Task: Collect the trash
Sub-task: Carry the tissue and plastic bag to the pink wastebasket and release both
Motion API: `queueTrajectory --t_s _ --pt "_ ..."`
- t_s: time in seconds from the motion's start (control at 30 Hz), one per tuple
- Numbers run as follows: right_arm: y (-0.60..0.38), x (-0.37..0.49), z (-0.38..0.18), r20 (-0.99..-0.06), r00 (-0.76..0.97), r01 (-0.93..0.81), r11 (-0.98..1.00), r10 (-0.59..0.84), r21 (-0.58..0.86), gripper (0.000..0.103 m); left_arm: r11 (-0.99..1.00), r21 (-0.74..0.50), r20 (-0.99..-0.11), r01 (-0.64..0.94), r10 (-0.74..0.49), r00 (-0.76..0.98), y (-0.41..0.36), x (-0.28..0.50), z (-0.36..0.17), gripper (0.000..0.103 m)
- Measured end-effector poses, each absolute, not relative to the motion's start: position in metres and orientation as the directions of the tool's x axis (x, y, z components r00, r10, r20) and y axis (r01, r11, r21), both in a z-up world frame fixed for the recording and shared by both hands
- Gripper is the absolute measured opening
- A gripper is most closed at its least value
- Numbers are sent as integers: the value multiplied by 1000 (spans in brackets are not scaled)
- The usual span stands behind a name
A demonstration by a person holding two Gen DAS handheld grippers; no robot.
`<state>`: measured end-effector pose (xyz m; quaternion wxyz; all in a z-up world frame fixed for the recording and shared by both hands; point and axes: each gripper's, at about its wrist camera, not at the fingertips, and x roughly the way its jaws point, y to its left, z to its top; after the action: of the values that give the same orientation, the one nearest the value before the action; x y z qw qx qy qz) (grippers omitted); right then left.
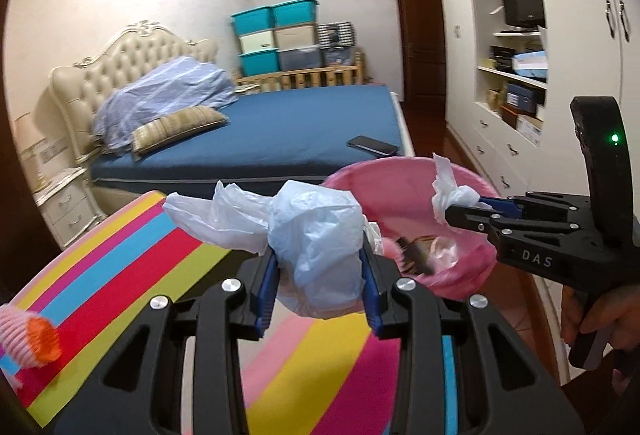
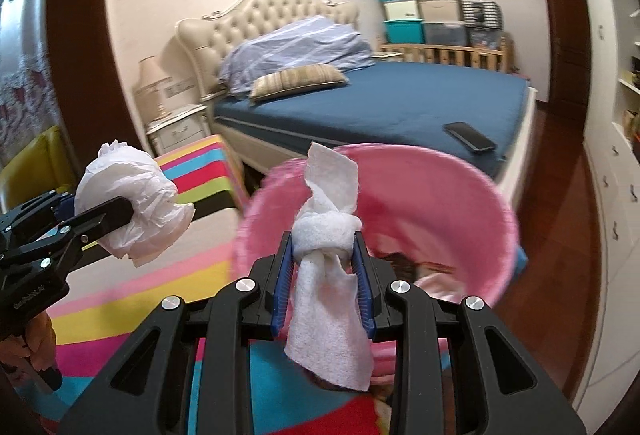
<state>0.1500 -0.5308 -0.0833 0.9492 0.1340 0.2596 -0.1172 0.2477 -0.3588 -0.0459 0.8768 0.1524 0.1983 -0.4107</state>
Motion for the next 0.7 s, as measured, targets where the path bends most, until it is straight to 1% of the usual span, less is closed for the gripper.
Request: queueTrajectory --t_s 0.23,0.37,0.53,0.57,0.63,0.67,0.7 --pt "-563 143 -85 -525 826 340 925 -207 171 29 562 66 -486 825 -704 519 -410 259 -49 35" --pt "-574 147 -81 -517 828 340 929 -220 149 29 538 35 -474 842 -733 488 -432 265 -44 35" --pt "-592 157 -75 -497 838 330 935 -226 132 30 515 -9 -454 857 -766 455 -446 269 -41 38" --pt "-596 159 -72 -489 842 329 935 -227 133 30 502 -26 -457 864 -775 437 -449 270 -43 43" --pt "-604 164 -67 -477 852 323 934 -218 150 35 496 -24 -455 868 -779 432 -449 270 -46 55" --pt "-609 166 -65 -470 855 327 931 -218 163 37 499 -12 -446 866 -778 442 -448 268 -48 65" --pt "-613 166 -61 -465 857 335 926 -223 173 37 502 -3 -440 865 -777 450 -443 267 -48 72"
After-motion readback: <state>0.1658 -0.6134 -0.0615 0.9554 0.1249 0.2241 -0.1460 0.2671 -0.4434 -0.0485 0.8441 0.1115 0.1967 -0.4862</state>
